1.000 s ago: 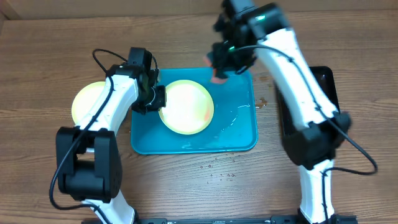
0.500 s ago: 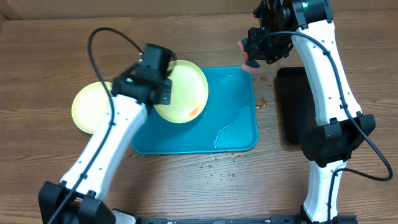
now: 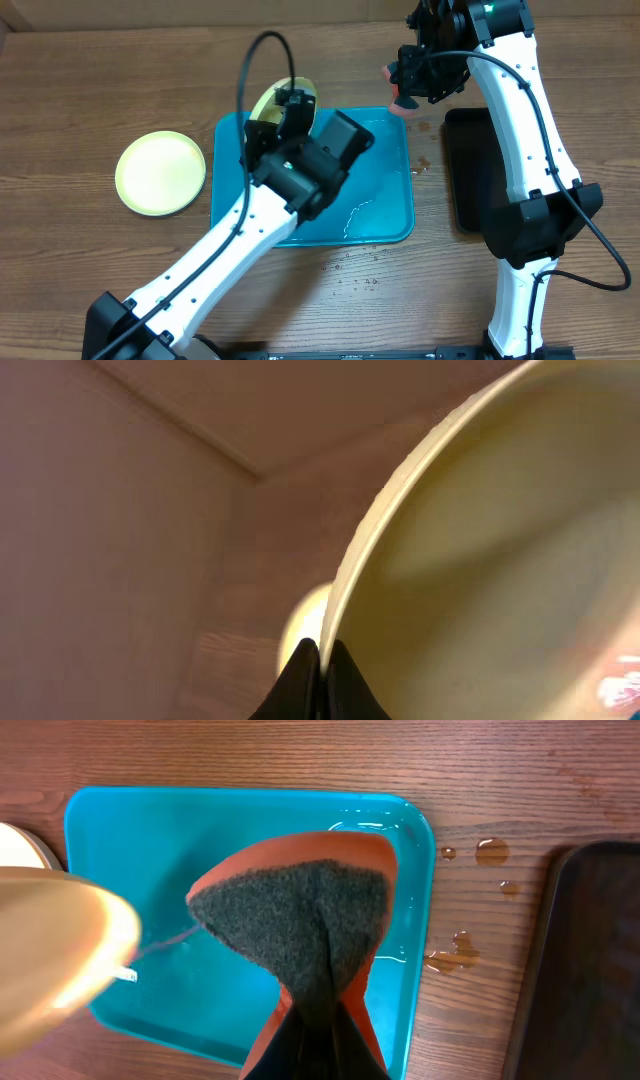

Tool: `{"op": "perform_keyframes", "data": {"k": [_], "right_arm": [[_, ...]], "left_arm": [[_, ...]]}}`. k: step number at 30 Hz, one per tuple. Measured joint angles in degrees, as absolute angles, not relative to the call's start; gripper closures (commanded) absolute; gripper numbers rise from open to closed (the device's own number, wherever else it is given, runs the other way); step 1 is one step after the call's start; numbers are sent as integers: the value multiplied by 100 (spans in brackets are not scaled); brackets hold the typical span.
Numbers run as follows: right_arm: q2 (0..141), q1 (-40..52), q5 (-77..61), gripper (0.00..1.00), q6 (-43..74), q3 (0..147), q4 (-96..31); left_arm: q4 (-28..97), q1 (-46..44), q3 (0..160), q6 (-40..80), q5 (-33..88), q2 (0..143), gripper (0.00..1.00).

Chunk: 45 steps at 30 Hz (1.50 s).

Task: Clean dirty plates on tray and stack at the side
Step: 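Lift the yellow plate with the left gripper and stack it on the left pile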

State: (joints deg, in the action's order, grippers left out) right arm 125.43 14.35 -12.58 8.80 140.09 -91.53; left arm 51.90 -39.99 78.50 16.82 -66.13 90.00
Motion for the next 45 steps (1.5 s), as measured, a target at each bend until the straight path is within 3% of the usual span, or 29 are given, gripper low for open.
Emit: {"op": "perform_keyframes", "data": {"k": [9, 22, 26, 33, 39, 45], "right_arm": [[12543, 1435, -1243, 96, 875, 14009, -9188], [12543, 1433, -1240, 96, 880, 14009, -9220], [12543, 1433, -1243, 96, 878, 14009, -9225], [12543, 1435, -1243, 96, 880, 14009, -9220], [12543, 1433, -1238, 96, 875, 14009, -9275], [12543, 1435, -1243, 96, 875, 14009, -9308]], "left_arm": [[4950, -4403, 7848, 1769, -8350, 9000, 96], [5030, -4418, 7848, 1776, -8368, 9000, 96], [5415, -4416, 7850, 1796, -7472, 9000, 96], [5732, -3885, 7850, 1809, -4753, 9000, 96], [5745, -2408, 7850, 1678, -2609, 9000, 96], [5743, -244, 7850, 1288, -620, 9000, 96]]}}
